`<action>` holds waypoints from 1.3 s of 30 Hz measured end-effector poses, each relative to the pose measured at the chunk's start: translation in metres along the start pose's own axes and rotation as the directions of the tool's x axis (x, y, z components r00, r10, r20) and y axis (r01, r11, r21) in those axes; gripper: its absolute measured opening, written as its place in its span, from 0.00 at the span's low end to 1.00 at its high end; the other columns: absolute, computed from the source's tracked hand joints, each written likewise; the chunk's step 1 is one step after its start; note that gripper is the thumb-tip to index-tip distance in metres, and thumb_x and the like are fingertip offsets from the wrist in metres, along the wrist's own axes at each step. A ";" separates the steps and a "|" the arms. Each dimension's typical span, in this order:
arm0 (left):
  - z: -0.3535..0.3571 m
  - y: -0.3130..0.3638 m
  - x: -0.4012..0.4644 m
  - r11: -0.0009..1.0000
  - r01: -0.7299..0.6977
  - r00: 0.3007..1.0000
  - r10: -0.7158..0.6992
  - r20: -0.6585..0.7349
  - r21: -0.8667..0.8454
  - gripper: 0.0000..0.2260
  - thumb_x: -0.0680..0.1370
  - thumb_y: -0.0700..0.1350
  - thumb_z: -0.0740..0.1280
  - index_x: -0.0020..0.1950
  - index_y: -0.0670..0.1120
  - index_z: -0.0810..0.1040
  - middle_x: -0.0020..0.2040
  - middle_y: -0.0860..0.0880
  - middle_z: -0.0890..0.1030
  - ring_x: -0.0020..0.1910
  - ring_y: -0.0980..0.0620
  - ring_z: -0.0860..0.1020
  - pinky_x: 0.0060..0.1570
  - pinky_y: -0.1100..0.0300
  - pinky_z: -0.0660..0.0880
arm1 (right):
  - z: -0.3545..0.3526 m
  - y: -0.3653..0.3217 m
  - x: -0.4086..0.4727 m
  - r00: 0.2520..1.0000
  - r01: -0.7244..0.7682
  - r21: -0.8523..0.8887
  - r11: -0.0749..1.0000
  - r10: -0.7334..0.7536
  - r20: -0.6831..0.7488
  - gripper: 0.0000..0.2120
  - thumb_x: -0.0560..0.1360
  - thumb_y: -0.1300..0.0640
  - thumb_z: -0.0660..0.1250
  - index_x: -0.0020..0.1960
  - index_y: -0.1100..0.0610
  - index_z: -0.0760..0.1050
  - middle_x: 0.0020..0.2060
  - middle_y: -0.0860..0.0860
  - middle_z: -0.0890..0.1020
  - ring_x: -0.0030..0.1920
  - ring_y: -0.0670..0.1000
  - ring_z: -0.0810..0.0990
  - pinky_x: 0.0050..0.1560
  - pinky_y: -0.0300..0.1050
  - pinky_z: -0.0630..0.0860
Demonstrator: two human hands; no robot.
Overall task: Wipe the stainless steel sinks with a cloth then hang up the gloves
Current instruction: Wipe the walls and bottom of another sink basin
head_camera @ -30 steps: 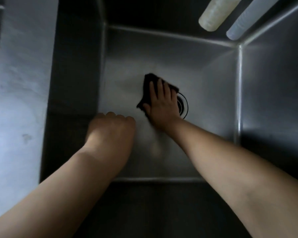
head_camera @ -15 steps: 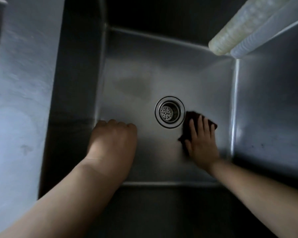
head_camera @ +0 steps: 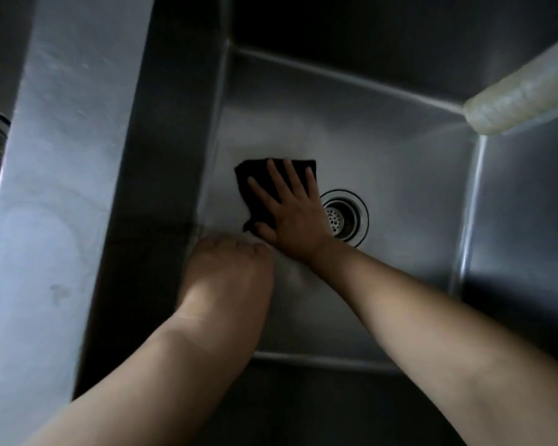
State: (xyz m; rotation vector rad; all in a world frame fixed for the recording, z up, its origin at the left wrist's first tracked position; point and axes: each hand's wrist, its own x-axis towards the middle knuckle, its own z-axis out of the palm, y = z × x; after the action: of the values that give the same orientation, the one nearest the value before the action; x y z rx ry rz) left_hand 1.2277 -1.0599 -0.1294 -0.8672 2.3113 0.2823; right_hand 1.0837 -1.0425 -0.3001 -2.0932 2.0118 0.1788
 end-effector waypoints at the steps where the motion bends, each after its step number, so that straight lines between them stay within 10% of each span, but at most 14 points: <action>1: 0.001 -0.001 0.002 1.000 0.002 1.000 -0.002 0.024 0.003 0.11 0.81 0.48 0.57 0.62 0.48 0.69 0.60 0.47 0.75 0.59 0.46 0.73 0.57 0.53 0.68 | -0.003 0.008 0.012 1.000 -0.008 -0.005 1.000 0.008 -0.017 0.35 0.72 0.36 0.56 0.76 0.47 0.56 0.76 0.58 0.57 0.75 0.63 0.51 0.72 0.65 0.44; 14: 0.009 -0.001 0.001 1.000 0.018 0.999 -0.018 -0.044 -0.004 0.10 0.80 0.46 0.56 0.60 0.48 0.68 0.60 0.46 0.75 0.60 0.45 0.72 0.58 0.53 0.66 | -0.026 0.138 0.032 0.932 -0.339 0.049 0.940 0.342 -0.118 0.35 0.74 0.37 0.53 0.77 0.50 0.54 0.76 0.56 0.56 0.76 0.59 0.48 0.72 0.55 0.38; 21: 0.006 -0.001 -0.003 0.994 -0.053 0.991 0.040 -0.127 -0.100 0.15 0.50 0.46 0.81 0.27 0.45 0.76 0.24 0.47 0.77 0.25 0.45 0.78 0.29 0.60 0.72 | -0.008 0.164 -0.079 0.814 -0.580 0.074 0.811 0.581 0.010 0.32 0.77 0.44 0.58 0.77 0.51 0.52 0.76 0.59 0.52 0.76 0.61 0.46 0.73 0.61 0.41; 28: 0.001 0.004 -0.011 0.997 -0.081 0.986 0.081 -0.146 0.006 0.05 0.78 0.49 0.61 0.52 0.51 0.72 0.53 0.50 0.78 0.54 0.48 0.76 0.46 0.57 0.67 | 0.002 0.096 -0.176 0.728 -0.668 -0.027 0.743 0.661 0.180 0.37 0.72 0.37 0.47 0.75 0.58 0.59 0.73 0.66 0.58 0.73 0.69 0.54 0.70 0.69 0.50; 39: -0.004 0.008 -0.021 0.986 -0.165 0.977 0.158 -0.140 -0.036 0.07 0.80 0.48 0.59 0.57 0.51 0.70 0.56 0.50 0.76 0.57 0.47 0.75 0.50 0.58 0.70 | 0.022 0.023 -0.209 0.593 -0.727 -0.007 0.687 0.633 0.498 0.46 0.73 0.31 0.54 0.72 0.51 0.26 0.68 0.56 0.25 0.67 0.59 0.22 0.68 0.64 0.30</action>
State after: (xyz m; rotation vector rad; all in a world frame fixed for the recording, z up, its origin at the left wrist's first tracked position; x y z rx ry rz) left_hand 1.2325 -1.0445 -0.1130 -0.7425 2.5170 0.3585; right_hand 1.0525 -0.8353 -0.2720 -0.9090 2.2717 0.5295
